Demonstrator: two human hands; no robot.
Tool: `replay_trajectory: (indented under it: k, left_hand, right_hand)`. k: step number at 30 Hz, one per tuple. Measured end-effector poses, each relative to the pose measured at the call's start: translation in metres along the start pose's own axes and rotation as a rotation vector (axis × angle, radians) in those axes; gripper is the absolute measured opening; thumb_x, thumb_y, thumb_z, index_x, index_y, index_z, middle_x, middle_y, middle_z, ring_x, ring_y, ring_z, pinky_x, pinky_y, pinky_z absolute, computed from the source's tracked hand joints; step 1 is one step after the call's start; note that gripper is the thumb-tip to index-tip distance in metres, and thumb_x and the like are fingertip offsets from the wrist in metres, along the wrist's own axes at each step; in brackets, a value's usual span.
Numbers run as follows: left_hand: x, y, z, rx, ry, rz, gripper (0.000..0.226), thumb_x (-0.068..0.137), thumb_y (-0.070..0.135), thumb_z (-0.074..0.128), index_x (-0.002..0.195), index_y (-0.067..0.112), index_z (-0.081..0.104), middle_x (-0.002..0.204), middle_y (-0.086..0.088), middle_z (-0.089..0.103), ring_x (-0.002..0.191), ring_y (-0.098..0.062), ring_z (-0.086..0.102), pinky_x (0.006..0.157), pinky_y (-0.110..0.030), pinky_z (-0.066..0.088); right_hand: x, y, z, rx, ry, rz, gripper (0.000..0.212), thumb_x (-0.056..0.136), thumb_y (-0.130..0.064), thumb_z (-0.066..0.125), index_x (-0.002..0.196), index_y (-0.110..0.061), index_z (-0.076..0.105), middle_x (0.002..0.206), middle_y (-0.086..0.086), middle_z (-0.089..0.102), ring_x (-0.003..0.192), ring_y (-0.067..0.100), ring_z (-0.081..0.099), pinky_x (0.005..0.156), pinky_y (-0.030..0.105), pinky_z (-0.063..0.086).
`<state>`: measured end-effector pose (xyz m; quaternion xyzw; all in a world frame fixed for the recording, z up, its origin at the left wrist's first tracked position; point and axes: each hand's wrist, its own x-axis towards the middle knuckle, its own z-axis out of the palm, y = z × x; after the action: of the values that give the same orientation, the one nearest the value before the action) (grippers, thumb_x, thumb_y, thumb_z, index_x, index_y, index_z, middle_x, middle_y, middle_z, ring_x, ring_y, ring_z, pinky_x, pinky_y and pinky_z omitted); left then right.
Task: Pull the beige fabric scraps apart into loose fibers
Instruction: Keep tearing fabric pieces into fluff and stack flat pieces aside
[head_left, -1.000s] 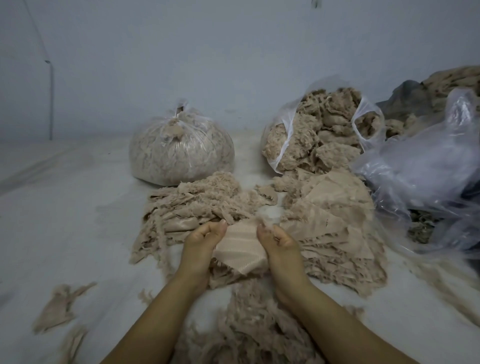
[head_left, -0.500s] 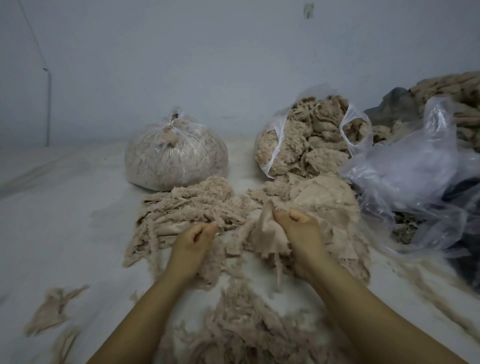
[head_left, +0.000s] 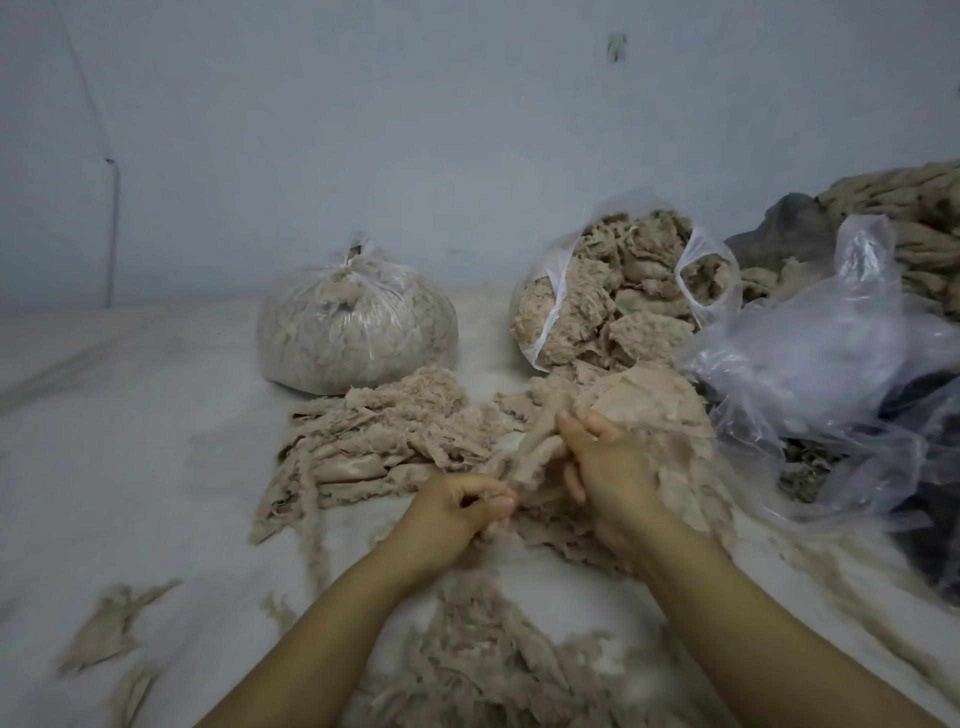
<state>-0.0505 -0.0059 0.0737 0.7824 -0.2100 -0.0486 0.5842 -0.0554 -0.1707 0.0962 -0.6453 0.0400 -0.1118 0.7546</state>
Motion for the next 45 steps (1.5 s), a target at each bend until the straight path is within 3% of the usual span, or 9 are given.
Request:
replay_trajectory:
  k: [6,9,13,16,25,28,32,38,45]
  left_hand:
    - [-0.009,-0.006,-0.038,0.385,-0.367,-0.013,0.007,0.073,0.031,0.080,0.077,0.033,0.074,0.085,0.019,0.067,0.073,0.002,0.061,0.066,-0.011,0.045]
    - [0.003,-0.015,-0.040,0.458,-0.068,-0.003,0.003,0.081,0.033,0.073,0.083,0.035,0.071,0.080,0.019,0.066,0.074,0.002,0.060,0.072,-0.019,0.047]
    - [0.026,-0.031,-0.024,0.589,0.142,-0.261,0.054,0.085,0.039,0.067,0.132,0.017,0.051,0.105,0.003,0.061,0.097,-0.014,0.057,0.081,-0.025,0.042]
    - [0.034,-0.034,-0.018,0.531,0.253,-0.211,0.043,0.086,0.019,0.065,0.127,0.013,0.054,0.084,0.005,0.059,0.085,-0.013,0.058,0.076,-0.026,0.047]
    - [0.014,-0.009,-0.044,-0.802,0.279,-0.215,0.021,0.086,-0.014,0.042,0.085,0.002,0.057,0.078,-0.017,0.060,0.070,-0.023,0.059,0.058,-0.031,0.057]
    - [0.007,-0.019,-0.041,-0.854,0.220,-0.199,0.024,0.082,-0.015,0.042,0.095,-0.003,0.058,0.091,-0.022,0.062,0.081,-0.029,0.062,0.065,-0.032,0.059]
    - [0.003,-0.030,-0.038,-0.827,0.130,-0.124,0.038,0.069,-0.008,0.060,0.107,-0.003,0.061,0.097,-0.017,0.070,0.088,-0.024,0.068,0.075,-0.030,0.058]
    - [0.006,-0.031,-0.016,-0.587,0.264,-0.065,0.023,0.070,0.013,0.069,0.091,0.005,0.070,0.088,-0.020,0.071,0.079,-0.027,0.067,0.074,-0.032,0.057]
    - [-0.002,-0.028,-0.015,-0.394,0.163,0.000,0.044,0.075,0.033,0.076,0.110,0.016,0.057,0.103,-0.001,0.069,0.093,-0.011,0.067,0.074,-0.019,0.052]
  right_hand:
    - [0.022,-0.015,-0.054,-0.549,0.255,-0.068,0.023,0.097,-0.031,0.053,0.081,-0.015,0.058,0.062,0.000,0.061,0.051,0.019,0.055,0.056,0.033,0.048]
    - [0.017,-0.016,-0.060,-0.819,0.406,-0.250,0.021,0.094,-0.034,0.055,0.110,-0.021,0.051,0.073,-0.003,0.057,0.071,0.019,0.059,0.067,0.035,0.048]
    - [0.000,0.001,-0.030,-0.910,0.122,-0.377,0.006,0.092,-0.020,0.057,0.093,-0.026,0.058,0.087,-0.002,0.058,0.075,0.007,0.051,0.065,0.022,0.037]
    - [-0.012,0.019,-0.011,-0.853,-0.090,-0.374,0.009,0.093,-0.016,0.057,0.092,-0.023,0.062,0.087,-0.005,0.059,0.077,0.008,0.053,0.067,0.011,0.038]
    - [-0.016,0.046,0.027,-0.681,-0.167,-0.325,0.046,0.088,-0.025,0.067,0.129,-0.028,0.048,0.114,-0.006,0.047,0.074,0.005,0.056,0.078,0.023,0.047]
    - [-0.015,0.051,0.034,-0.545,-0.132,-0.375,0.006,0.092,-0.014,0.059,0.092,-0.017,0.065,0.088,-0.006,0.061,0.076,0.010,0.057,0.075,0.027,0.047]
    - [-0.013,0.056,0.034,-0.113,-0.188,-0.078,0.016,0.099,-0.009,0.045,0.084,-0.011,0.052,0.055,-0.003,0.057,0.048,0.011,0.051,0.048,0.021,0.042]
    - [-0.015,0.064,0.029,-0.232,-0.301,-0.148,0.028,0.081,-0.030,0.074,0.104,-0.020,0.061,0.088,-0.004,0.070,0.077,0.014,0.066,0.069,0.024,0.054]
    - [-0.018,0.063,0.033,-0.024,-0.342,-0.079,0.010,0.096,-0.020,0.054,0.096,-0.018,0.065,0.059,0.000,0.060,0.048,0.015,0.053,0.048,0.028,0.044]
